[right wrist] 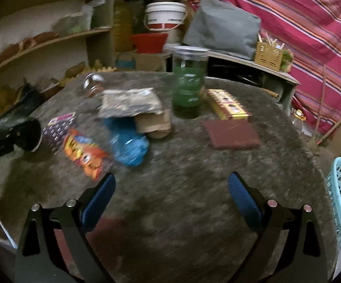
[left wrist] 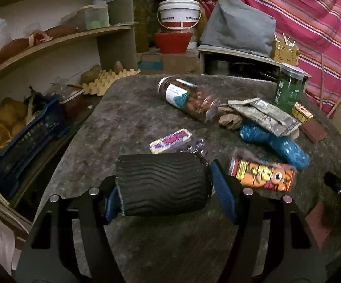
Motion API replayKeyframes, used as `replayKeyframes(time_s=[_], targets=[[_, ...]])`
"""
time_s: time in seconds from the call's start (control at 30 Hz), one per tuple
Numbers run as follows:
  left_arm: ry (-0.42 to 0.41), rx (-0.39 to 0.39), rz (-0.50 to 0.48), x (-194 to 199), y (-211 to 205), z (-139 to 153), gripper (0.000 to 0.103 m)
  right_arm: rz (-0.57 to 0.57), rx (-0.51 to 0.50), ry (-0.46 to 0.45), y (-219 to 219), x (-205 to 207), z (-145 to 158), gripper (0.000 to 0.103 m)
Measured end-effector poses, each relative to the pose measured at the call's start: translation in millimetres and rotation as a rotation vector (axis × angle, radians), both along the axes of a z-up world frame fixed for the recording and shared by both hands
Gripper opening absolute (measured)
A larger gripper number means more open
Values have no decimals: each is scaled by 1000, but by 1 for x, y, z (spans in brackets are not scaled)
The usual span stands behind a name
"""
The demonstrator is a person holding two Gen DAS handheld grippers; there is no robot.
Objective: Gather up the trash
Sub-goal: 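Grasp the maroon scouring pad with the right tool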
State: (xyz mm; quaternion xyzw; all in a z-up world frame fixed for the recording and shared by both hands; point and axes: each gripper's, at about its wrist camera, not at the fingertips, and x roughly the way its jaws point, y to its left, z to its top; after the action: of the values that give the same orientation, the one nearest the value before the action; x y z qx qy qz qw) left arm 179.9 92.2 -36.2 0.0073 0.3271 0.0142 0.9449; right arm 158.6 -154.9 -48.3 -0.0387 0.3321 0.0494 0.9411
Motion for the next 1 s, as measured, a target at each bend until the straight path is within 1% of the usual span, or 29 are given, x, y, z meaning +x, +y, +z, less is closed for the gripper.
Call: replayKeyframes(time_s=[0.13, 0.2, 0.27, 0.3, 0.33, 0.37, 0.43, 0.5, 0.53, 0.57, 0.63, 0.7, 0.73, 0.9, 1.0], targets=[[15, -30, -3, -14, 8, -7, 66, 29, 1, 8, 14, -17, -4, 95], [27, -31, 10, -21, 12, -13, 66, 25, 10, 11, 18, -25, -8, 99], [33, -30, 19, -26, 14, -18, 67, 26, 19, 18, 23, -32, -12, 99], [36, -22, 26, -27, 14, -20, 69, 30, 14, 24, 27, -35, -13, 99], [50, -5, 32, -28, 15, -25, 76, 33, 10, 24, 29, -36, -14, 99], [62, 9, 38, -26, 16, -29, 81, 36, 4, 21, 32, -39, -14, 99], [83, 26, 47, -24, 17, -37, 80, 35, -5, 17, 35, -42, -15, 99], [99, 21, 49, -21, 20, -42, 79, 32, -5, 13, 38, -46, -15, 99], [100, 10, 51, -20, 22, -42, 71, 32, 2, 15, 39, -49, -16, 99], [98, 2, 51, -20, 24, -42, 69, 32, 6, 15, 40, -50, -16, 99], [85, -19, 47, -23, 28, -38, 67, 32, 12, 12, 42, -54, -16, 99], [71, -18, 49, -25, 28, -35, 67, 40, 16, 14, 46, -58, -18, 99], [57, -15, 51, -28, 29, -31, 63, 46, 16, 14, 49, -60, -19, 99], [22, 5, 54, -35, 29, -23, 63, 47, 0, 15, 58, -63, -27, 99], [20, 3, 50, -35, 31, -22, 63, 40, -14, 7, 63, -64, -30, 99]])
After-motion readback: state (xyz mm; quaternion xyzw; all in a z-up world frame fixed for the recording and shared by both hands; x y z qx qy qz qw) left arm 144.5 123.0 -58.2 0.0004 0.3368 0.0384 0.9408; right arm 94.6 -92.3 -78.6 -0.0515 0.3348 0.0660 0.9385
